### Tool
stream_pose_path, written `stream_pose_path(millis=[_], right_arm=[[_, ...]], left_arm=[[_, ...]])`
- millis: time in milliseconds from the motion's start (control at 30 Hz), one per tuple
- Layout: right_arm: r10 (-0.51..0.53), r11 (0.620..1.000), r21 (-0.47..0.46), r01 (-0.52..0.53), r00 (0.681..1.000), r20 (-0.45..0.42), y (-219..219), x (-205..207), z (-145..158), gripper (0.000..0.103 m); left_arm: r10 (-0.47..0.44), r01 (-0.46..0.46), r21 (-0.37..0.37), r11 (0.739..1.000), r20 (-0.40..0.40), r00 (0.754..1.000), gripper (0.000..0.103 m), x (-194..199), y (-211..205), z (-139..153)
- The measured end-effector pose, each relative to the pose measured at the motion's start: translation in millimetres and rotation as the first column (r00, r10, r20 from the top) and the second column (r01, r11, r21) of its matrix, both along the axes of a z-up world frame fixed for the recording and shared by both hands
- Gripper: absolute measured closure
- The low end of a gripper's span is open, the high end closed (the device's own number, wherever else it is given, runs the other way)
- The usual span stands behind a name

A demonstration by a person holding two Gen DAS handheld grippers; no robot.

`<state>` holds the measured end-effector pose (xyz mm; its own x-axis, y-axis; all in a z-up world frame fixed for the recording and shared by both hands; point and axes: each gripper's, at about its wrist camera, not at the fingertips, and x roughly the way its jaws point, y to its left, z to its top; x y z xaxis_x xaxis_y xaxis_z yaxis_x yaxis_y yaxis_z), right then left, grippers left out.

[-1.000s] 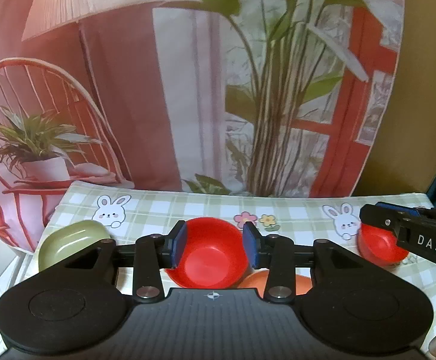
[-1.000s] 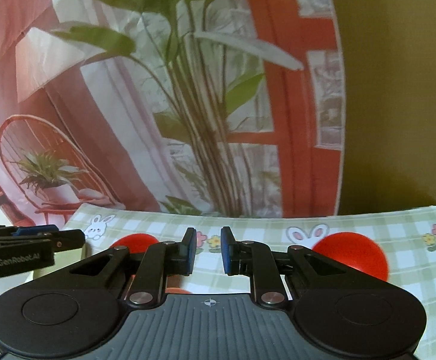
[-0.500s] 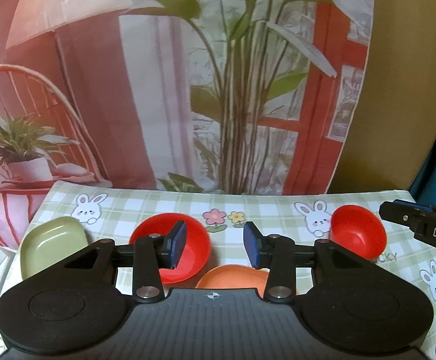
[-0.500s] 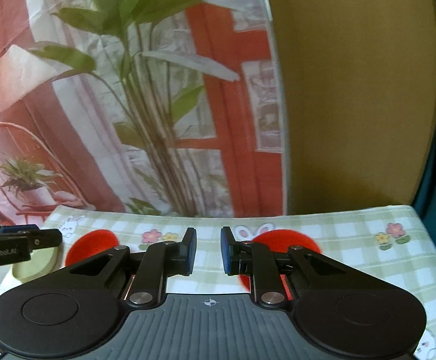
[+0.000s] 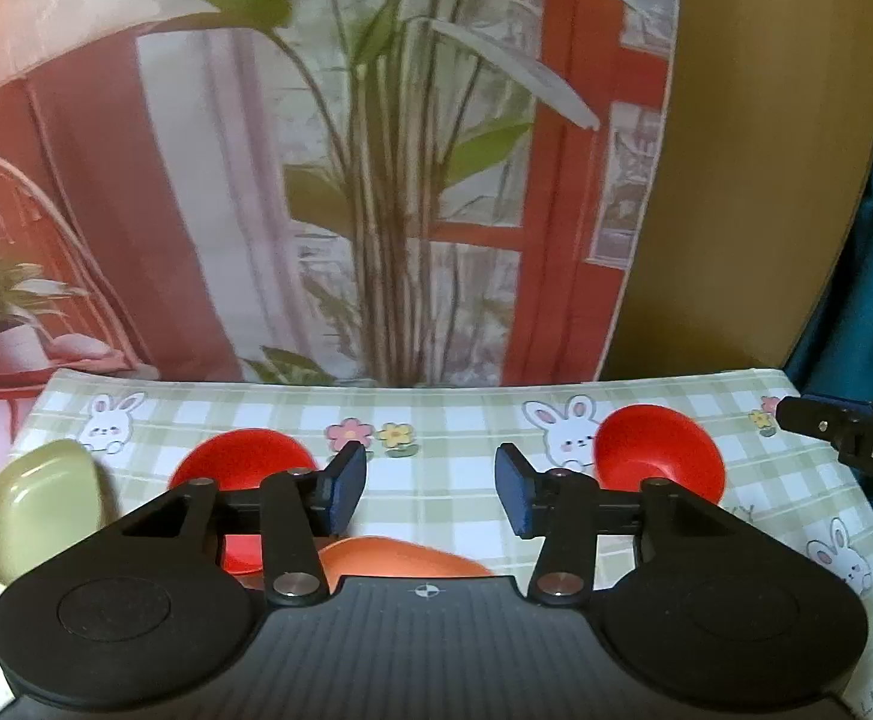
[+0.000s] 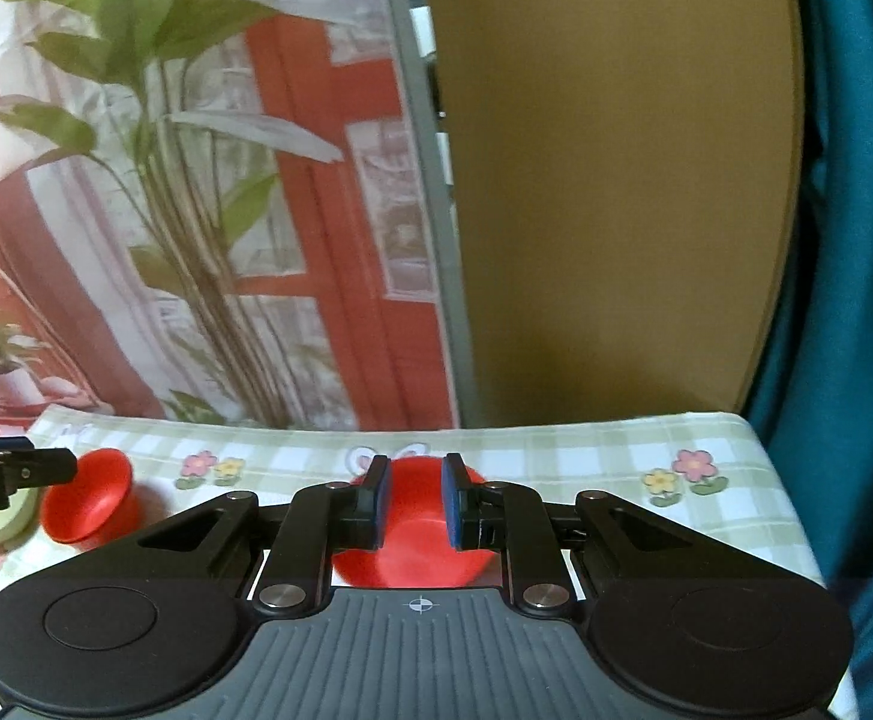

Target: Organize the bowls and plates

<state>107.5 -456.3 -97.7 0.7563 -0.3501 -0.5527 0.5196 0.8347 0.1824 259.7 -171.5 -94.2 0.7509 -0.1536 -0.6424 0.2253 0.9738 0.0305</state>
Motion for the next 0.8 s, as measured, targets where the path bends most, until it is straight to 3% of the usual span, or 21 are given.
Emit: stream_pose_path(millis=[333,800], right_arm=[[-0.045,0.999,0.028,0.046,0.999,-0.023,-29,-13,-23,0.083],[-0.080,0.993,0.078,0.084,0.995,-0.061,-54,-11,-56,0.080]], left_arm=[[-0.062,0.062,-0.007,0.998,-0.020,0.998,0.045,11,-28,-14],[-0.150,0.152,0.027,0.988,-0.054,0.987,0.044,26,-66,-43]])
